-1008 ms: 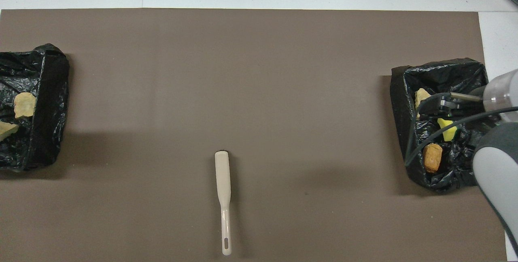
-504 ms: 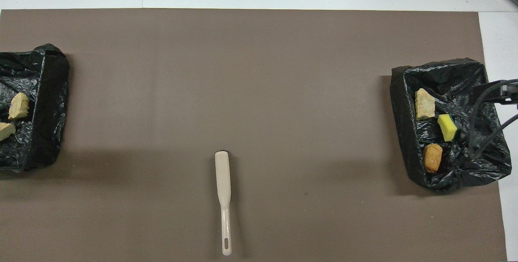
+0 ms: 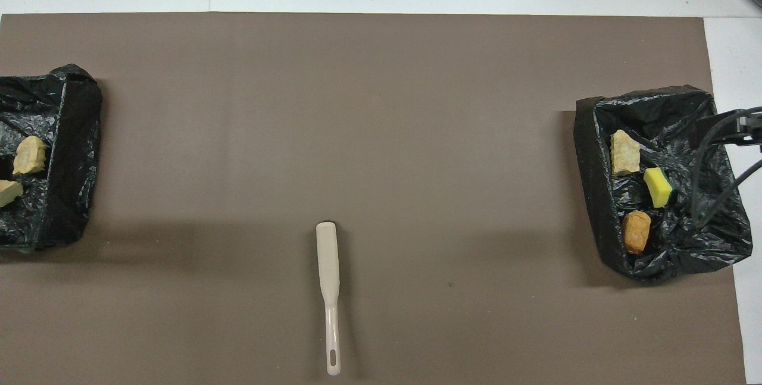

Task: Sweep and dump trash in bin
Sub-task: 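Release the brush on the table and withdraw the right gripper, then carry the empty dustpan back to the table center with the left gripper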

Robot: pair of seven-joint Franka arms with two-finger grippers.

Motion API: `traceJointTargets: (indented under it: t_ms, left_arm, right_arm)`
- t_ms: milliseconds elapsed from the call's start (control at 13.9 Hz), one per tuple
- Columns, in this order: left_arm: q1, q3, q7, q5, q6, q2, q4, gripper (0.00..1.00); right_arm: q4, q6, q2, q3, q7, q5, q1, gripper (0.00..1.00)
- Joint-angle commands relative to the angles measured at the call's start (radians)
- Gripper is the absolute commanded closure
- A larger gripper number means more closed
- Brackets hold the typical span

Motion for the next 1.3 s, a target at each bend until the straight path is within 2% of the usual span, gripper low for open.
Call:
traceJointTargets:
  t_ms: [0, 360, 576, 648, 792, 936, 1080, 1224]
  left_arm:
    - [-0.034, 0.007, -0.052, -0.163, -0.036, -0.005, 0.022, 1.00]
    - [-0.036, 0.006, -0.338, -0.536, -0.032, -0.002, 0.008, 1.00]
    - [-0.072, 0.006, -0.582, -0.697, -0.035, -0.001, -0.036, 1.00]
    - [-0.092, 0.004, -0.690, -0.743, -0.032, 0.002, -0.047, 1.00]
    - [-0.123, 0.006, -0.884, -0.887, -0.007, 0.024, -0.052, 1.00]
    - [-0.181, 0.006, -1.031, -0.919, 0.009, 0.053, -0.053, 1.00]
    - [-0.262, 0.006, -1.194, -0.926, 0.031, 0.093, -0.053, 1.00]
    - [-0.316, 0.006, -1.402, -0.996, 0.089, 0.120, -0.055, 1.00]
  right_arm:
    - [0.022, -0.027, 0.011, 0.009, -0.019, 0.006, 0.000, 0.00]
    - [0.032, -0.032, 0.001, 0.009, -0.013, 0.006, 0.039, 0.00]
    - [0.030, -0.033, -0.002, -0.002, -0.013, 0.013, 0.043, 0.00]
    - [0.030, -0.037, -0.006, -0.025, -0.013, 0.014, 0.066, 0.00]
    - [0.027, -0.070, -0.028, -0.143, -0.013, 0.040, 0.168, 0.00]
    - [0.024, -0.096, -0.051, -0.209, 0.000, 0.051, 0.238, 0.00]
    - [0.022, -0.115, -0.068, -0.220, 0.021, 0.049, 0.259, 0.00]
    - [0.021, -0.151, -0.078, -0.215, 0.070, 0.051, 0.269, 0.00]
